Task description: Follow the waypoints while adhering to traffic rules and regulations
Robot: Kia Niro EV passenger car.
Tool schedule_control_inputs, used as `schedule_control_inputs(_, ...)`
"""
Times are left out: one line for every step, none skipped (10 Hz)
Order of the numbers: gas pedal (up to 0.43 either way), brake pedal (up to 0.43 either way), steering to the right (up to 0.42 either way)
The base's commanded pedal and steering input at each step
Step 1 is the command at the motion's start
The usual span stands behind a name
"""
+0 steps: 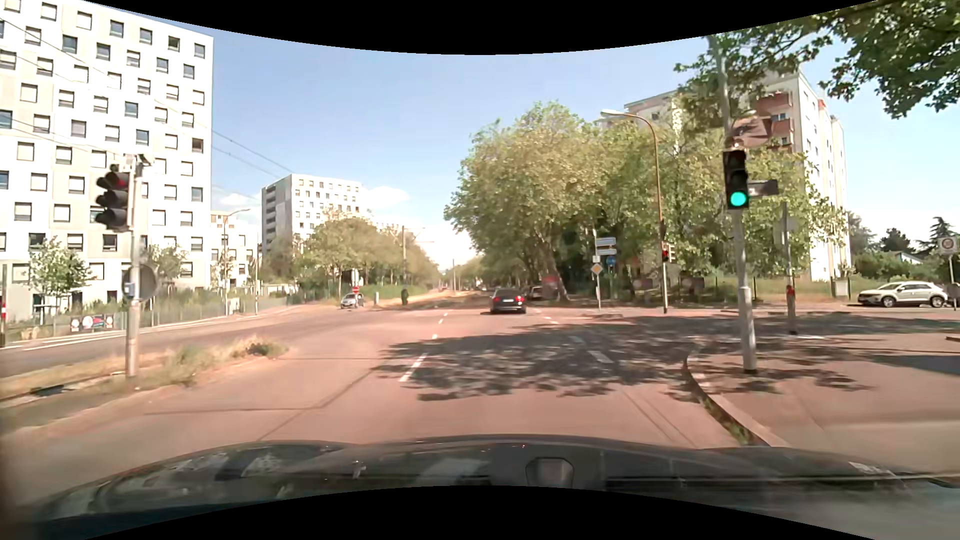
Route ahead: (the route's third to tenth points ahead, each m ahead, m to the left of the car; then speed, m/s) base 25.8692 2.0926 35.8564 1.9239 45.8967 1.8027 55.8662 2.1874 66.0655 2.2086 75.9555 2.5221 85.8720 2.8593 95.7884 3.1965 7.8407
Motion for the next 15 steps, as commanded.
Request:
schedule_control_inputs(0.0, 0.0, -0.004)
schedule_control_inputs(0.0, 0.0, -0.003)
schedule_control_inputs(0.0, 0.0, -0.003)
schedule_control_inputs(0.0, 0.0, -0.003)
schedule_control_inputs(0.0, 0.0, -0.003)
schedule_control_inputs(0.0, 0.0, -0.003)
schedule_control_inputs(0.0, 0.0, -0.004)
schedule_control_inputs(0.0, 0.0, -0.004)
schedule_control_inputs(0.0, 0.0, -0.004)
schedule_control_inputs(0.0, 0.0, -0.005)
schedule_control_inputs(0.0, 0.0, -0.006)
schedule_control_inputs(0.0, 0.0, -0.005)
schedule_control_inputs(0.0, 0.0, -0.005)
schedule_control_inputs(0.0, 0.0, -0.005)
schedule_control_inputs(0.0, 0.0, -0.005)
